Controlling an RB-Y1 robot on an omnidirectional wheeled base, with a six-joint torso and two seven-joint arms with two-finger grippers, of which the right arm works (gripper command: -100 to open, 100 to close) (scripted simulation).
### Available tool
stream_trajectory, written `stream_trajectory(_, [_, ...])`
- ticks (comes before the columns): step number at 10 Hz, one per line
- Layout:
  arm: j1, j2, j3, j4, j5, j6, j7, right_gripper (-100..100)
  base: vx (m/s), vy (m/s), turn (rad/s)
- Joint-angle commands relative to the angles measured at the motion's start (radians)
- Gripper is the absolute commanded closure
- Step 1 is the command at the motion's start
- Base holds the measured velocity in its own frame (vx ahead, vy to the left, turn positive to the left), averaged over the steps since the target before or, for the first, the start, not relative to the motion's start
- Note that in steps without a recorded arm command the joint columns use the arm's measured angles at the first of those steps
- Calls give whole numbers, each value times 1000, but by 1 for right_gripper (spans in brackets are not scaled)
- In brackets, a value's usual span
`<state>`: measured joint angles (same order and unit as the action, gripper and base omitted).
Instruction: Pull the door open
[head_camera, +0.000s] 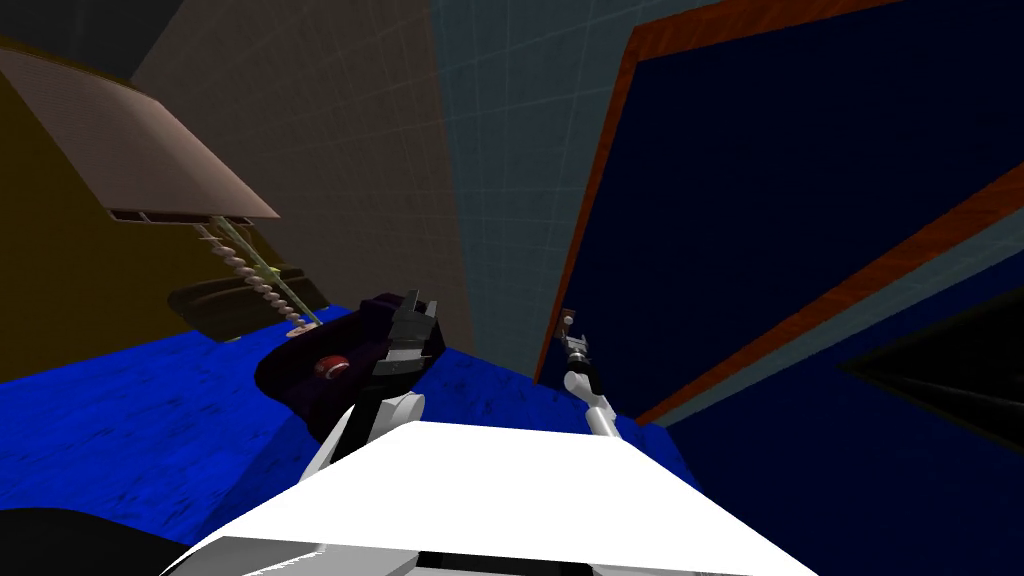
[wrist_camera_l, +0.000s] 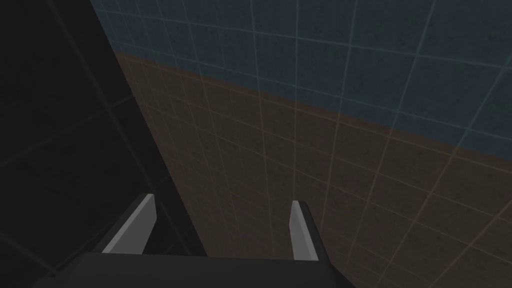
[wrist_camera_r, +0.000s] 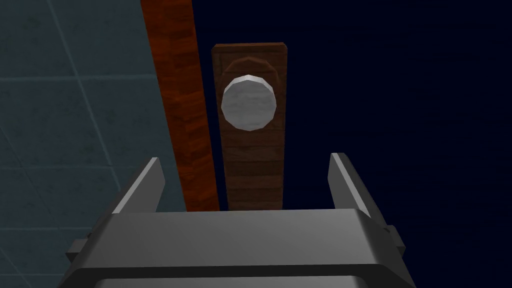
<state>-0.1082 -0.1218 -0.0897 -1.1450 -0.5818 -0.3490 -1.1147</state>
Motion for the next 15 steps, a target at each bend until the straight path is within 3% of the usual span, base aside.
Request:
stream_trajectory(1, [8,-37,-9,12,-11,-9,-30,-100,194,39,158])
stream_trajectory(3, [15,-64,-18,19,-20,-13,-50,-100,149,17,96])
stream_trajectory(6, [32,-134,-40,38,-42,-23,-101,-100,171,-7,162])
stream_trajectory(7, [35,-146,-44,41,-46,-25,-110,-100,188,-29,71])
stream_trajectory(8, [27,-136,-42,43,-43,-23,-100,-100,83,-15,3])
stream_trajectory(9, [27,-136,-42,43,-43,-23,-100,100,-25,7,-17])
stream_trajectory(14, [27,-136,-42,43,-43,-23,-100,100,-13,0,2])
stream_trajectory(15, [33,-147,-28,38,-43,-23,-114,100,-123,-36,109])
